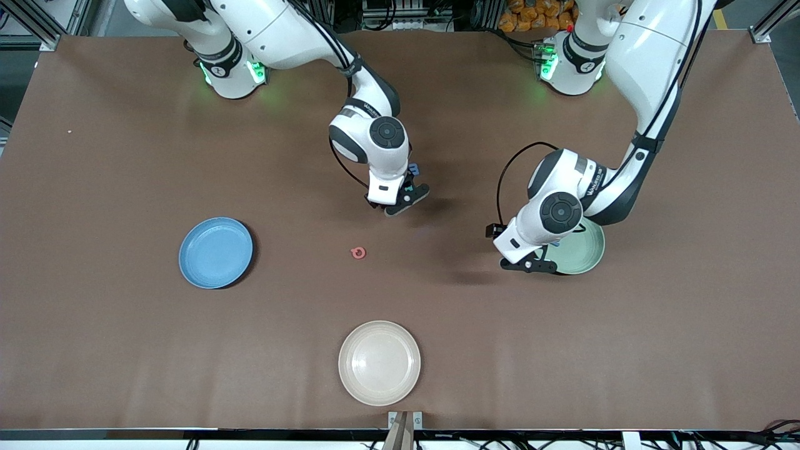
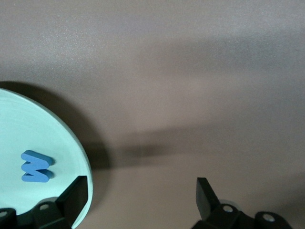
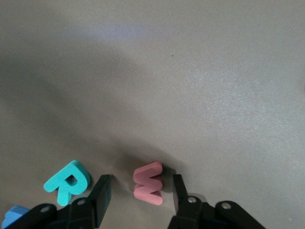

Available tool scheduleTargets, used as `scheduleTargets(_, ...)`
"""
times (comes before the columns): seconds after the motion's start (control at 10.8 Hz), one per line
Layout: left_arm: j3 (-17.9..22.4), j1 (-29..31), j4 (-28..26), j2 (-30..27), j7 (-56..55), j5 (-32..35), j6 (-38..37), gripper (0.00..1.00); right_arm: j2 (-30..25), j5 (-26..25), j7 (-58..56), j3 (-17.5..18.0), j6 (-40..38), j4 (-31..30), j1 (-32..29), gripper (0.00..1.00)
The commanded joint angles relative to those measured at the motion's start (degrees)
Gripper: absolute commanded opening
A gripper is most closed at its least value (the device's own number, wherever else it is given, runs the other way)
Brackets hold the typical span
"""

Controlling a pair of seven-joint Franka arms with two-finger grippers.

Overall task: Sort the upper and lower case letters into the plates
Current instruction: 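Release the M on the green plate while the right gripper grasps the W, then place the W on the blue plate while the left gripper reaches the Q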

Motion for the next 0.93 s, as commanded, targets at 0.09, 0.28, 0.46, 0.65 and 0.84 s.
scheduleTargets(0.09,-0.1,-3.6,2.4,0.3,-1.1,-0.8,0.1,1.00,0.8,-3.0,1.7,0.1,0.6,0.2,0.2,0.36)
scheduleTargets(0.28,0.0,-5.8,6.6,1.8,-5.6,-1.2,0.1,1.00,0.8,-3.1,1.6,0.1,0.2,0.2,-0.1,0.00)
scheduleTargets(0.46,-0.1,-8.3,8.4,2.9,-8.0,-1.5,0.1,1.00,-1.5,-2.9,1.2,0.3,-2.5,0.2,-1.9,0.00)
scheduleTargets(0.65,-0.1,-8.3,8.4,2.9,-8.3,-1.5,0.1,1.00,-5.7,-2.4,0.5,2.6,-9.7,0.2,-6.7,0.00)
scheduleTargets(0.84,-0.2,-9.5,9.5,3.5,-8.2,-1.4,0.1,1.00,-9.3,-0.8,-0.1,3.9,-18.0,0.3,-12.5,0.00)
